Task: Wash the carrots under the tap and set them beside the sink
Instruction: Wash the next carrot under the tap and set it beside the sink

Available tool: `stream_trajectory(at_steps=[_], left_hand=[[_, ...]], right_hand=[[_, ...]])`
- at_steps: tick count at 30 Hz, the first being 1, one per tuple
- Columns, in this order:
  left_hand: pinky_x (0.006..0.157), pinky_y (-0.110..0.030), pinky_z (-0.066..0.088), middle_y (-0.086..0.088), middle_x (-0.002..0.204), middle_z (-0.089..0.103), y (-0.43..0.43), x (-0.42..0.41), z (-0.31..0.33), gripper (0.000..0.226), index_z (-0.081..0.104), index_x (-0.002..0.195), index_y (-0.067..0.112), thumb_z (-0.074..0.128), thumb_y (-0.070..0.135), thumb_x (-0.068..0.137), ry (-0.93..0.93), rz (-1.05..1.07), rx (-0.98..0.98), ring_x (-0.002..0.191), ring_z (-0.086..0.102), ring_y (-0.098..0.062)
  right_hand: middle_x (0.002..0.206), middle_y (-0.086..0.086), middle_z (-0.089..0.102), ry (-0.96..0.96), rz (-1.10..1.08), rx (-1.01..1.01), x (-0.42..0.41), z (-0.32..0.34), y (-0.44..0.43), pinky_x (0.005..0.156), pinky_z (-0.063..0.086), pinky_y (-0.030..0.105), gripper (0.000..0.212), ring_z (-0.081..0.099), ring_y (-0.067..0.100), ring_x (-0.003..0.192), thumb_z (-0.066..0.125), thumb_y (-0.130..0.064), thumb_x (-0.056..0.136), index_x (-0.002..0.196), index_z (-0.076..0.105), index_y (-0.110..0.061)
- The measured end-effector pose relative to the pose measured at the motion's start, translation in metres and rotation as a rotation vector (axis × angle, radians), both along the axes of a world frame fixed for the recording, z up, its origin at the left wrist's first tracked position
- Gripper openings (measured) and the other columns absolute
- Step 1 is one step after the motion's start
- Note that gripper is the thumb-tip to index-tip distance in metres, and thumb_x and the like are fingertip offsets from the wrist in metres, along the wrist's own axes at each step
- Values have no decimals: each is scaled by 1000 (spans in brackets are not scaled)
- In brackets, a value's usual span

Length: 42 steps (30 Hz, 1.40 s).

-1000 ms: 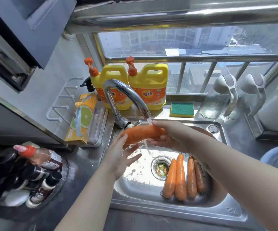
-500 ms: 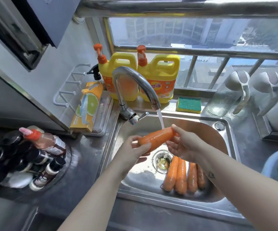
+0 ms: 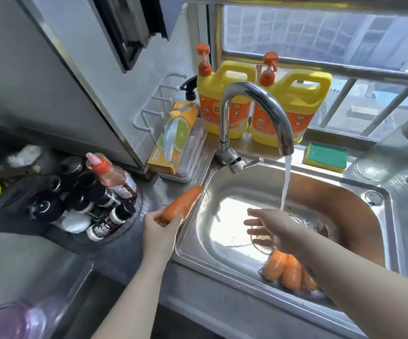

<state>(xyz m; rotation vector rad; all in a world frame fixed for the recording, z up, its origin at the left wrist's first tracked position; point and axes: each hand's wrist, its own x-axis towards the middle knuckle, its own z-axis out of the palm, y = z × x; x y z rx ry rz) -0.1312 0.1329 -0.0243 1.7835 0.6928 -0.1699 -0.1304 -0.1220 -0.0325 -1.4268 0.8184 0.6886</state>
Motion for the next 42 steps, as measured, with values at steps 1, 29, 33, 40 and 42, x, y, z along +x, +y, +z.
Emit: stream_trajectory(at_steps=[1,29,33,40,42], left_hand=[[92,-42,55,-7,108,68,1,-3,-1,43,55,107,16,84,26,78,-11,31,11,94,69,-24],[120,-53,23,2,145,47,-57,-12,-11,38,64,127,25,67,17,90,-219,-630,722,137,39,-23],[111,-37,36,11,139,49,-65,-15,-13,29,66,122,26,59,19,95,-249,-684,592,132,44,-14],[93,5,22,16,125,52,-69,-21,-14,28,69,118,21,61,7,95,-269,-734,483,111,45,7],[92,5,24,15,124,56,-70,-23,-14,27,69,118,21,61,8,95,-265,-735,469,109,47,6]], right_hand=[[113,6,71,-3,20,-9,0,-2,2,77,54,37,25,66,26,103,62,-33,99,118,64,-16],[128,12,61,-599,1961,-868,-66,-153,-38,99,37,43,33,50,31,123,37,-11,104,126,60,-9],[138,16,55,-576,2050,-923,-68,-170,-32,106,32,46,37,46,33,130,33,-12,106,134,56,-4],[131,23,60,-606,2154,-933,-63,-181,-25,95,41,45,35,57,36,118,39,-4,102,128,61,0],[127,22,62,-615,2196,-915,-58,-172,-24,93,44,45,33,59,36,115,41,-2,100,125,62,2]])
